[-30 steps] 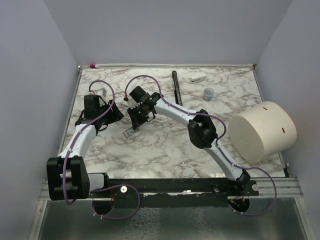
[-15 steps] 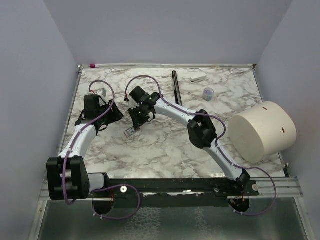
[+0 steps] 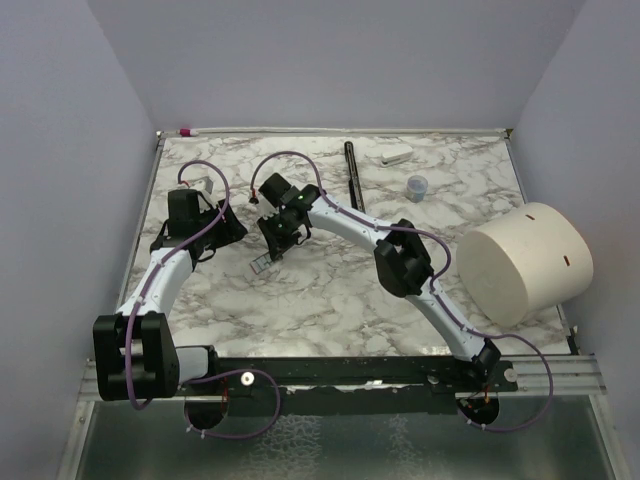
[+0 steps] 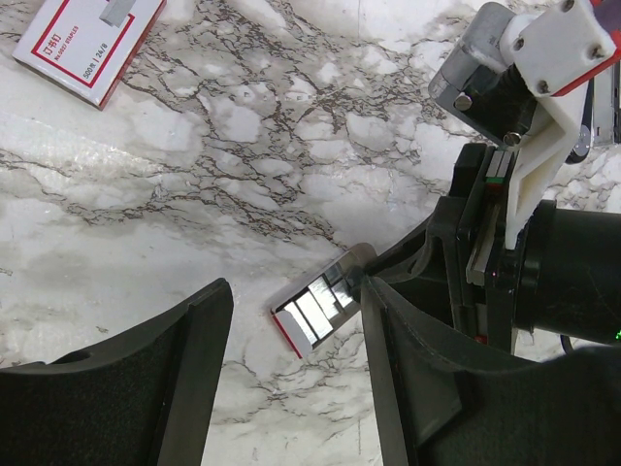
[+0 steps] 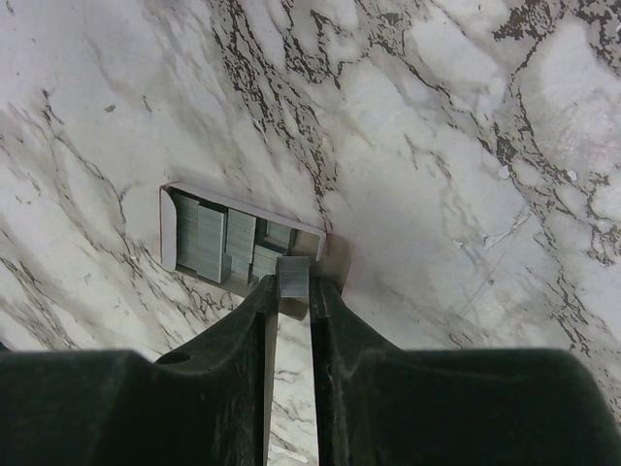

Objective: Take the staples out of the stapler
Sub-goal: Place the staple in the staple box.

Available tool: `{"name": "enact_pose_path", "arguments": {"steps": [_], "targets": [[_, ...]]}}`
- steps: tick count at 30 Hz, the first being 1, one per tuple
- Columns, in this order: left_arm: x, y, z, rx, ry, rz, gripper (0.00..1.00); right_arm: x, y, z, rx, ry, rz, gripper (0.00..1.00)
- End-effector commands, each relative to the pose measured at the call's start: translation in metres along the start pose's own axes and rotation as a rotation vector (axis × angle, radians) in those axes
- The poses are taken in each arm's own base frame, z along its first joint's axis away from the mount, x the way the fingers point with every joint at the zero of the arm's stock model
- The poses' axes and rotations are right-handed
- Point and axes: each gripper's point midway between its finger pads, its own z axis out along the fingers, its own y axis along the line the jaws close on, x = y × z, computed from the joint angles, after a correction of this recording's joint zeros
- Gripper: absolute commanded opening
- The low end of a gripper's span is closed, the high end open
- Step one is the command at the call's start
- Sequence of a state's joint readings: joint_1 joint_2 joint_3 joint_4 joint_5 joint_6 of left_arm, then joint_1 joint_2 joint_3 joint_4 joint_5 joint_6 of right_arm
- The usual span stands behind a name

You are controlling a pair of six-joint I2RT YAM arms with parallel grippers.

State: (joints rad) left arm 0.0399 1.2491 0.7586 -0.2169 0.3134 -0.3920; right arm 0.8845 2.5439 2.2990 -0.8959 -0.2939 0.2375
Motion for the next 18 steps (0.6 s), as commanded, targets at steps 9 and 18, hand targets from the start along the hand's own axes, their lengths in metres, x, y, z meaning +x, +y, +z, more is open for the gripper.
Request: {"name": "enact_pose_path", "arguments": {"steps": [9,18], "targets": [[-0.0075,-0.0041,-0.004,0.021,-0.031,0.003,0.58,-0.0001,-0.0046,0.0059,0.041,0.0,-0.008,0.2],[-0.0077,-0.0043,-0.0044,0.021,-0.033,0.003,0.58,0.0008,-0.0111,0.0053,0.079,0.001,0.001,0.2]]}}
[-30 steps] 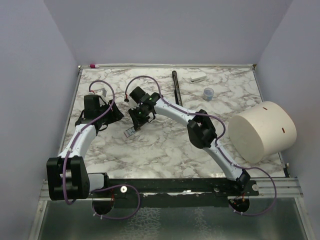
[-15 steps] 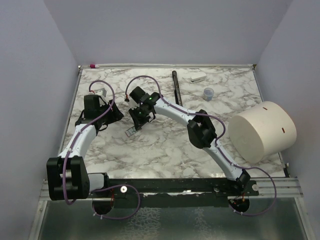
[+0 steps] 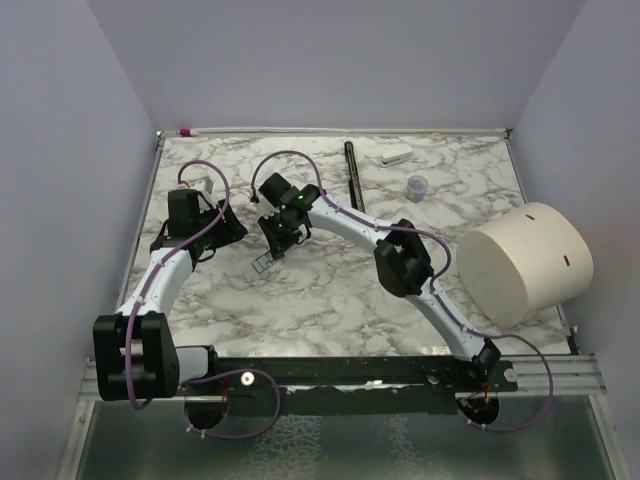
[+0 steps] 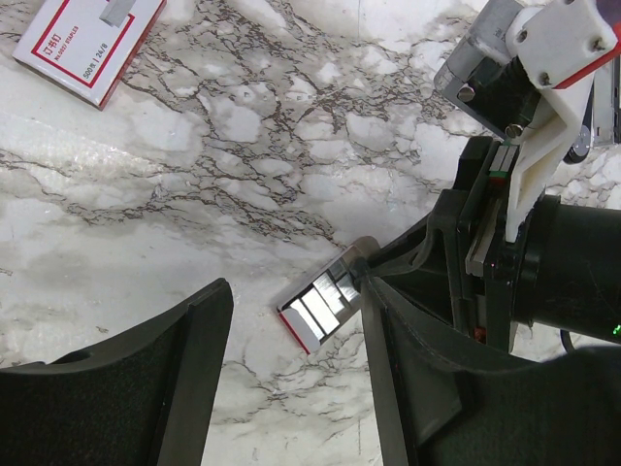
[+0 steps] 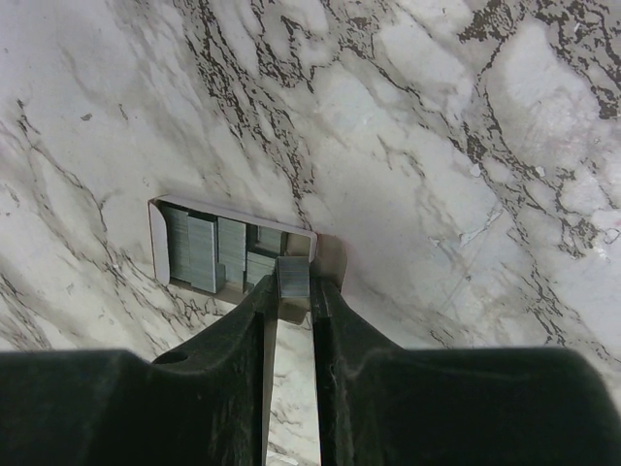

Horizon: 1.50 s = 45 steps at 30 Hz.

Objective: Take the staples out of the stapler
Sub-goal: Place the staple in the staple box, then adjust the shell at the center of the board.

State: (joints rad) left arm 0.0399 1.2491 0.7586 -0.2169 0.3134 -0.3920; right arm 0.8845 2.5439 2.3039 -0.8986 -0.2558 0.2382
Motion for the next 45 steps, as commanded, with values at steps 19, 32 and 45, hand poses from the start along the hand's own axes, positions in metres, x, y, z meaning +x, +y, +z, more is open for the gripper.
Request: {"name": "enact_pose_path", "arguments": {"steps": [19,32,45], "targets": [[-0.007,-0.005,-0.004,0.029,-0.032,0.005,0.58,-0.027,0.018,-0.033,-0.01,-0.08,-0.017,0.35],[0.011,-0.014,0.006,0.106,0.026,-0.009,0.69,-0.018,0.006,-0.127,-0.088,-0.374,-0.165,0.53],[0.072,-0.009,0.013,0.097,0.091,-0.26,0.65,-0.01,-0.011,-0.089,-0.456,-0.427,-0.036,0.54]]}}
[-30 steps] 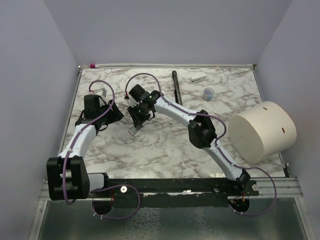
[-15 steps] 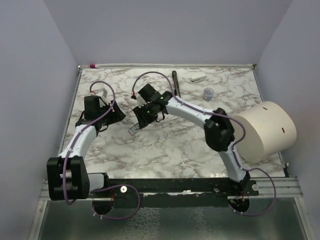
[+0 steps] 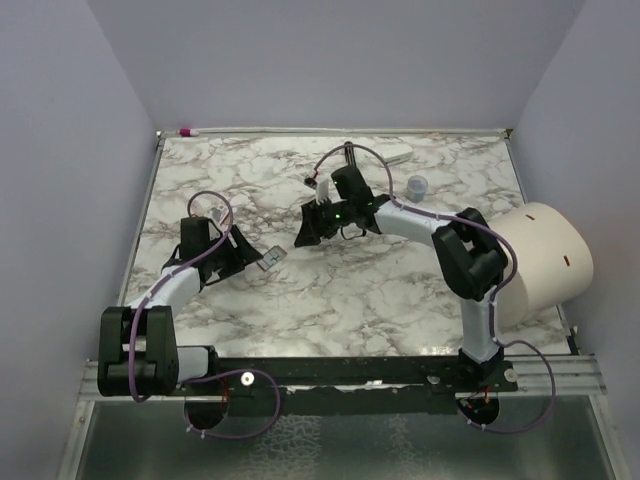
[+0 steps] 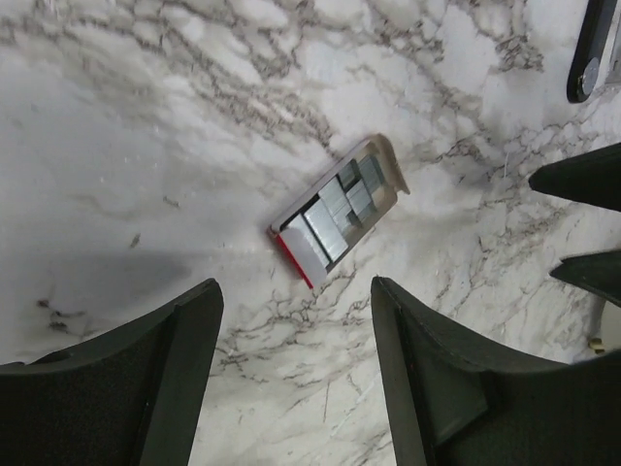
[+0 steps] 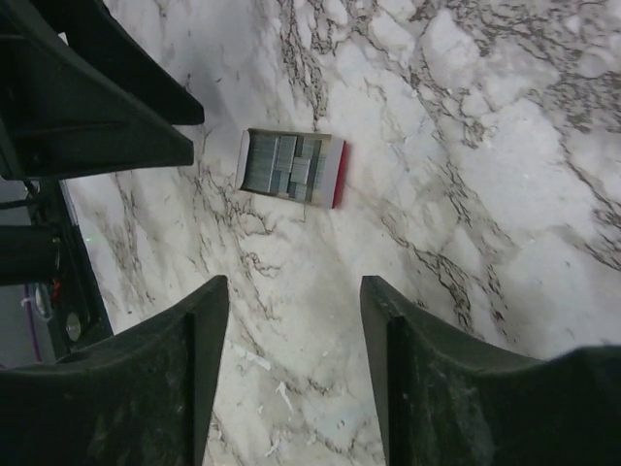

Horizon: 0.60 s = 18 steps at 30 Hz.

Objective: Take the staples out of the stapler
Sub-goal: Adjust the shell at the center of the board.

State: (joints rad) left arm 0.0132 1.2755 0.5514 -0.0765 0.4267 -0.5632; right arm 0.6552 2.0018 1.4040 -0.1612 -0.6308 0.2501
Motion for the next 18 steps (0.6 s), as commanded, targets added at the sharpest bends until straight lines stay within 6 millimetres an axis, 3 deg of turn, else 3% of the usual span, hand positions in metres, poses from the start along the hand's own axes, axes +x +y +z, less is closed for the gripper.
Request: {"name": "enact_pose_path", "arguments": {"steps": [1,5,12,18], "targets": [[0.003,-0.004,-0.004,0.015,-0.052,-0.079,0.63,-0.012,0.016,0.028,-0.147,-0.048,-0.023,0.51],[0.013,0.002,-0.001,0.009,-0.033,-0.107,0.55,0.001,0.005,0.045,-0.174,0.015,0.015,0.38],[0.016,-0.001,0.005,0.024,-0.021,-0.117,0.49,0.015,-0.014,0.065,-0.149,0.061,0.07,0.29],[0.018,-0.003,0.015,0.027,0.002,-0.111,0.45,0.018,-0.022,0.073,-0.156,0.076,0.096,0.28]]}}
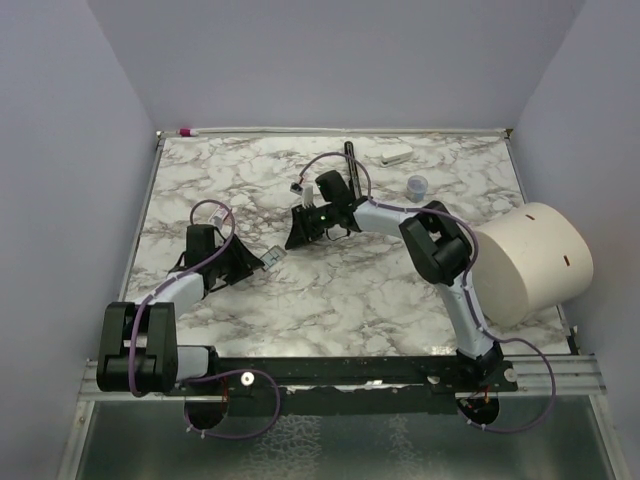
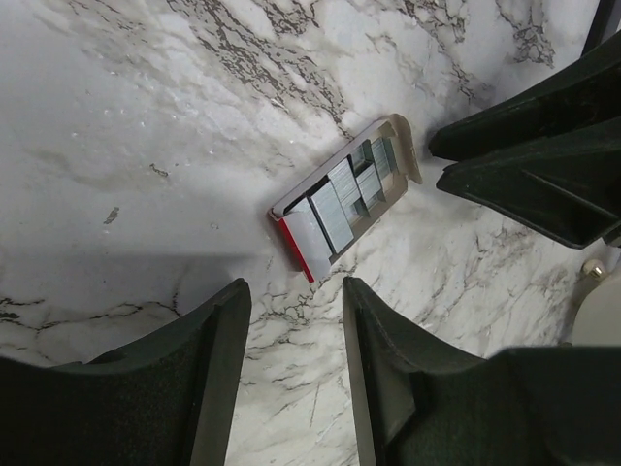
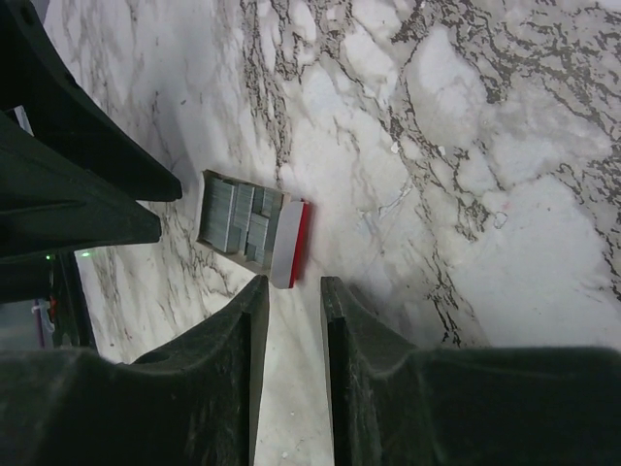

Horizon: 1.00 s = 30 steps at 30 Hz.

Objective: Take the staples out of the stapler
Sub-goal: Adjust the shell at the center of the board.

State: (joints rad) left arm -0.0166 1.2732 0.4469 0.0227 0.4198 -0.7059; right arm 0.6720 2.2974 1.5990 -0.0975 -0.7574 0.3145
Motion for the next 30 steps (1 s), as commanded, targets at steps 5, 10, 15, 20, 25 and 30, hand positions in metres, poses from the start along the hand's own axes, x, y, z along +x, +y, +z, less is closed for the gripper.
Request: {"name": "enact_pose_path", "arguments": {"steps": [5,10,15,20,25,30], "targets": [[-0.008,-0.007,0.014,0.011,-0.006,0.022,0.36,0.003,-0.007,0.011,-0.039,0.032,0.023,0.26],[-0.008,-0.006,0.019,0.007,0.003,0.031,0.32,0.007,-0.006,0.017,-0.085,0.049,0.03,0.23],[-0.007,-0.008,0.022,0.007,0.006,0.037,0.3,0.014,-0.005,0.02,-0.111,0.065,0.049,0.19],[-0.007,-0.011,0.025,0.011,0.016,0.049,0.29,0.021,-0.007,0.023,-0.119,0.081,0.063,0.14],[-0.008,-0.015,0.028,0.017,0.022,0.062,0.29,0.024,-0.007,0.027,-0.102,0.091,0.054,0.13],[-0.007,-0.018,0.031,0.017,0.025,0.077,0.27,0.025,-0.02,0.028,0.009,0.108,0.04,0.11]]}}
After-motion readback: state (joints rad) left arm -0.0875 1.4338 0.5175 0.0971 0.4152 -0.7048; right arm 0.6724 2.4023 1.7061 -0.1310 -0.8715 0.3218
